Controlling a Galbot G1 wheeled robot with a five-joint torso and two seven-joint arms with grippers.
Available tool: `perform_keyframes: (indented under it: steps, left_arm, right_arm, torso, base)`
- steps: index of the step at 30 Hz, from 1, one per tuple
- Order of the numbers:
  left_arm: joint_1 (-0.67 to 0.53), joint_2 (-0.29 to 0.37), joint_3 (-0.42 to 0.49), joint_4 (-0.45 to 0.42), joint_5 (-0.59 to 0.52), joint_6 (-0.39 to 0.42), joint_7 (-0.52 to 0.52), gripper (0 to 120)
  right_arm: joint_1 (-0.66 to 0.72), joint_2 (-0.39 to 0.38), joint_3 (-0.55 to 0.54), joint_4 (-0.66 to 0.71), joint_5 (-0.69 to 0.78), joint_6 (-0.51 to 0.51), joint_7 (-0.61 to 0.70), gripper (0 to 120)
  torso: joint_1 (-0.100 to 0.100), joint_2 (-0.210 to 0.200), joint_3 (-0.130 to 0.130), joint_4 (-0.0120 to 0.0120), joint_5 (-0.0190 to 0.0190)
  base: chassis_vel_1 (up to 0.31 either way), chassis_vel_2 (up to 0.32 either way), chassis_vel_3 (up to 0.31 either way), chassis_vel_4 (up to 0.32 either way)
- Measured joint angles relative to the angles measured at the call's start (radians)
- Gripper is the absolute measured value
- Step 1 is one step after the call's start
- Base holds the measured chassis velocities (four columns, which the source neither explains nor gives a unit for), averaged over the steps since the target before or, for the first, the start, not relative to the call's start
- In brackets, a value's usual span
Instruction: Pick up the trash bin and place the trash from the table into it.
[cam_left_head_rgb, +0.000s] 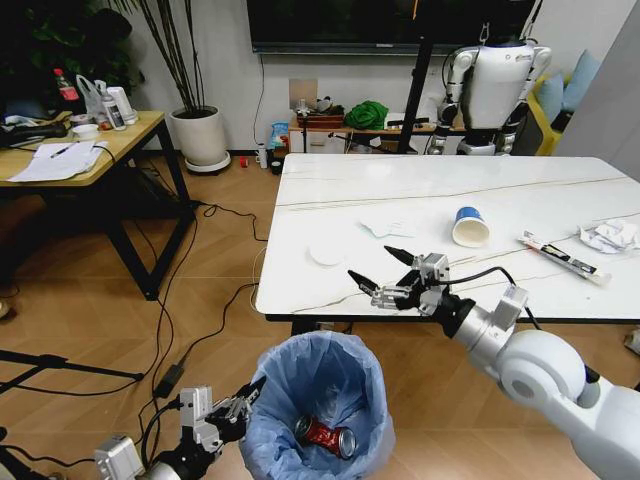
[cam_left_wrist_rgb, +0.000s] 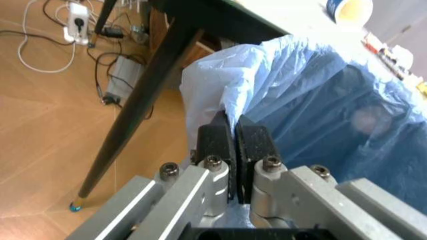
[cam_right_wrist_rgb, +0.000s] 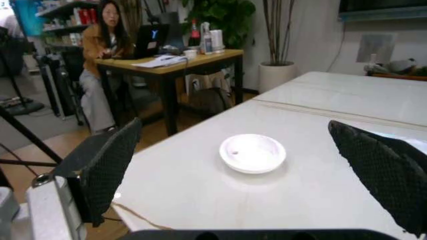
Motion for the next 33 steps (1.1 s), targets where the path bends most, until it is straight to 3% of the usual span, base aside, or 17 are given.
perform_keyframes:
  steps: [12,16,21,26,33]
  left_arm:
    - [0.02,-0.006,-0.035,0.003,0.019,-0.019,0.012,0]
    - [0.017,-0.014,-0.04,0.003,0.023,-0.019,0.013,0]
    - [0.015,-0.018,-0.04,0.003,0.023,-0.02,0.013,0]
    - [0.007,-0.02,-0.04,0.006,0.022,-0.02,0.013,0]
    - [0.002,-0.02,-0.044,0.009,0.015,-0.019,0.012,0]
  right_arm:
    - [0.255,0.078,-0.231,-0.146,-0.009,-0.01,0.018,100]
    - [0.416,0.124,-0.369,-0.207,-0.009,-0.039,0.037,100]
    - [0.483,0.142,-0.434,-0.228,-0.014,-0.072,0.058,98]
    - [0.569,0.148,-0.533,-0.242,-0.043,-0.17,0.115,91]
    - [0.69,0.198,-0.645,-0.284,-0.045,-0.306,0.174,100]
  torso:
    - [0.0,0.0,0.0,0.0005,0.0001]
    - [0.0,0.0,0.0,0.0007,-0.0005]
    - [0.0,0.0,0.0,0.0008,0.0]
    - [0.0,0.0,0.0,0.0003,-0.0002]
    - [0.0,0.0,0.0,0.0009,-0.0001]
  base:
    - [0.0,0.0,0.0,0.0]
    - [0.0,0.0,0.0,0.0]
    - [0.0,0.0,0.0,0.0]
    - [0.0,0.0,0.0,0.0]
    - [0.0,0.0,0.0,0.0]
